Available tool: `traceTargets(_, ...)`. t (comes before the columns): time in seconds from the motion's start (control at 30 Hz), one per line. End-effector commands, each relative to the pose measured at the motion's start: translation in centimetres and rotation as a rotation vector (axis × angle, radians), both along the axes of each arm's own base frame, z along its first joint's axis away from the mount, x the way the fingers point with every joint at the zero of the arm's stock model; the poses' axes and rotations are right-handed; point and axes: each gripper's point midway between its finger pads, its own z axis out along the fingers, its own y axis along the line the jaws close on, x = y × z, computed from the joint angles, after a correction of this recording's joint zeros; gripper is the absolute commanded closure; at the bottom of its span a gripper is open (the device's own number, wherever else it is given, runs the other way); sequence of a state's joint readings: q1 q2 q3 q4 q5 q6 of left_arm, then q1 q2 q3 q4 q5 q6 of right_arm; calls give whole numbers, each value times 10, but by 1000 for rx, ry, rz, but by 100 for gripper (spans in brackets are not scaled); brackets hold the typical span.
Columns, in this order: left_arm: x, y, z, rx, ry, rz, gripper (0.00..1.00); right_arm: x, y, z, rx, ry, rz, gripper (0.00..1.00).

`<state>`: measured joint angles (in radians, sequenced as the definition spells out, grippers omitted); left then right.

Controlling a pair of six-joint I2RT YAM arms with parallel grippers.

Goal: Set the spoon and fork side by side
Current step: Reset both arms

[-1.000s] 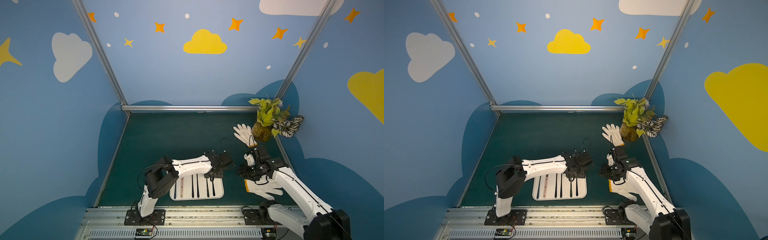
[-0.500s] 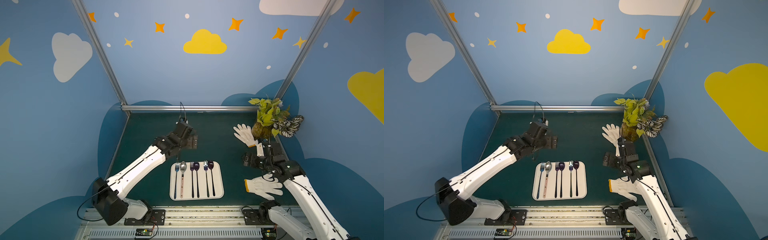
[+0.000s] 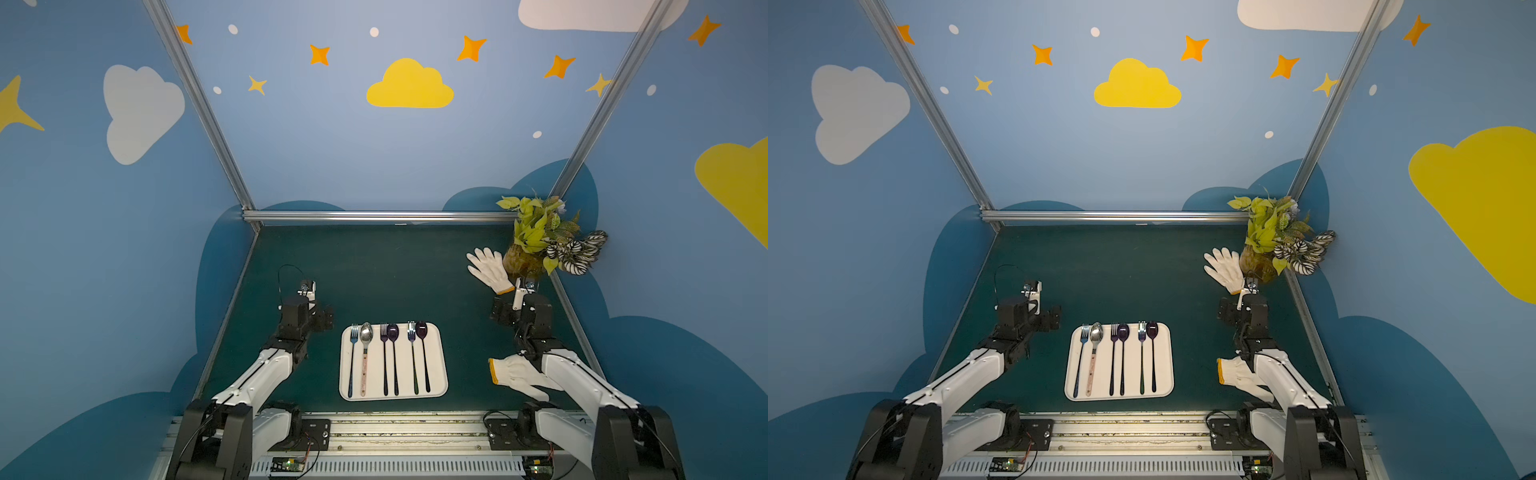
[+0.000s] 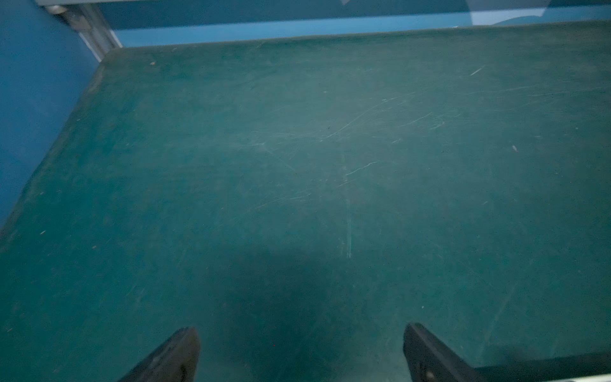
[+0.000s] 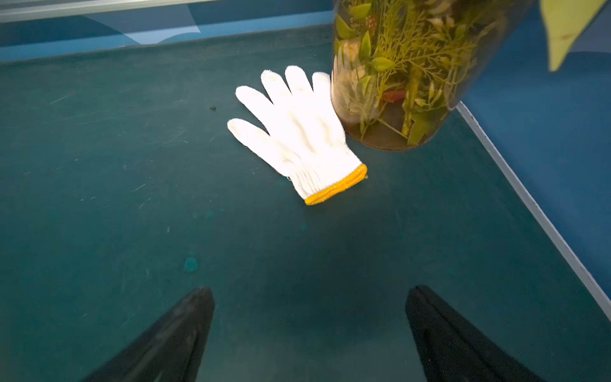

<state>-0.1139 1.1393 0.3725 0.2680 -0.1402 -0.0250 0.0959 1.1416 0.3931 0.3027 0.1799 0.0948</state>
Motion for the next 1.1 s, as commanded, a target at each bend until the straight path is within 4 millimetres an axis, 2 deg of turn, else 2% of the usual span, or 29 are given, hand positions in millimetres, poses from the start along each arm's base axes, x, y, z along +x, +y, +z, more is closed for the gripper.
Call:
traceTargets(0.0, 27, -7, 40, 9, -242, -50, 0, 30, -2, 27, -52, -193, 14, 2)
traceTargets(0.13, 37, -24, 26, 23, -259, -163, 0, 37, -5, 10, -85, -189, 30, 2)
traceTargets(0.2, 44, -27, 23, 47, -287, -186, 0, 39, -9, 3, -70, -203, 15, 2)
traceTargets(0.33, 49, -23, 0, 31, -300, -181, 0, 50, -15, -10, -49, -232, -13, 2)
traceTargets(0.37, 52, -21, 2, 34, -329, -174, 0, 49, -16, -14, -47, -205, -20, 2)
traceTargets(0.47, 56, -9, -11, 21, -190, -106, 0, 51, -21, -14, -47, -173, -52, 2)
traceTargets(0.5, 64, -7, -7, 23, -203, -96, 0, 52, -20, -13, -50, -183, -47, 2)
traceTargets(0.7, 61, -9, -4, 27, -243, -107, 0, 52, -19, -13, -55, -201, -45, 2)
traceTargets(0.8, 61, -17, -6, 34, -237, -151, 0, 52, -19, -12, -56, -204, -44, 2)
traceTargets(1.07, 61, -17, -6, 33, -236, -150, 0, 52, -19, -12, -57, -204, -45, 2)
